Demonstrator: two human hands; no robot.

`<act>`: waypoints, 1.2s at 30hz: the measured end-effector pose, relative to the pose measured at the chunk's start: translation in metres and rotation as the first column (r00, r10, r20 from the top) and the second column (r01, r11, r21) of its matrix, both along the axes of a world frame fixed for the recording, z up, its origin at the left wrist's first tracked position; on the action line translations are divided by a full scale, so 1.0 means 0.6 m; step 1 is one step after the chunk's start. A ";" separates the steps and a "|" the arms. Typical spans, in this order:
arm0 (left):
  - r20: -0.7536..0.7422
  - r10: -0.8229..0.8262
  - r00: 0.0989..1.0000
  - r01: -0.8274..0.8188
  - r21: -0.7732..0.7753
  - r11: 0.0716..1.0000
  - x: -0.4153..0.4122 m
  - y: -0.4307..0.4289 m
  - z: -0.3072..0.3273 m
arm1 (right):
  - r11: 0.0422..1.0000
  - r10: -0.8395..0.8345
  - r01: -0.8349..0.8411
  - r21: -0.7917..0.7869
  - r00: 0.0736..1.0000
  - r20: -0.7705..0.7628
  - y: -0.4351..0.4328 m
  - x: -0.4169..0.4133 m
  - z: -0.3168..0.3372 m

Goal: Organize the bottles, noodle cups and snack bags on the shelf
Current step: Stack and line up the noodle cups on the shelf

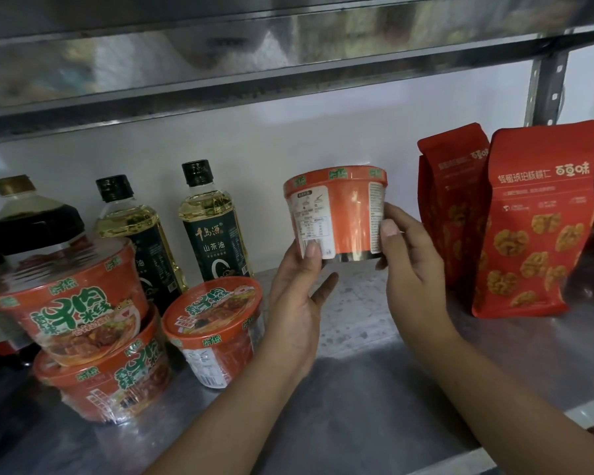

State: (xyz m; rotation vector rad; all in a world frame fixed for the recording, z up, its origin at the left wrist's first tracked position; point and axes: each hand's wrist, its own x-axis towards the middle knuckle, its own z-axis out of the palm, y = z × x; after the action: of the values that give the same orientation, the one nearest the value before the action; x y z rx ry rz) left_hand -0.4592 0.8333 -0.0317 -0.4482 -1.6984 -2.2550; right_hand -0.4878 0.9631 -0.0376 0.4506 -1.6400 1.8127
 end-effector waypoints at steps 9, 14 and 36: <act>-0.054 -0.015 0.998 0.017 0.027 1.000 0.002 0.000 0.003 | 0.998 0.048 -0.048 -0.036 0.999 0.011 -0.002 0.004 0.005; -0.062 0.001 0.998 0.001 0.022 1.000 0.000 0.001 0.002 | 1.000 0.007 -0.008 -0.030 0.999 -0.035 -0.002 0.007 0.006; -0.165 0.049 0.985 -0.059 -0.057 0.997 -0.018 0.005 -0.023 | 0.978 0.049 -0.028 0.207 0.994 -0.098 -0.007 0.003 0.003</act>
State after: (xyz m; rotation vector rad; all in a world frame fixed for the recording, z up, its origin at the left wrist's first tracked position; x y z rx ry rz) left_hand -0.4698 0.8364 -0.0454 -0.5768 -1.6801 -2.0713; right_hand -0.4859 0.9589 -0.0360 0.6598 -1.7654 1.6249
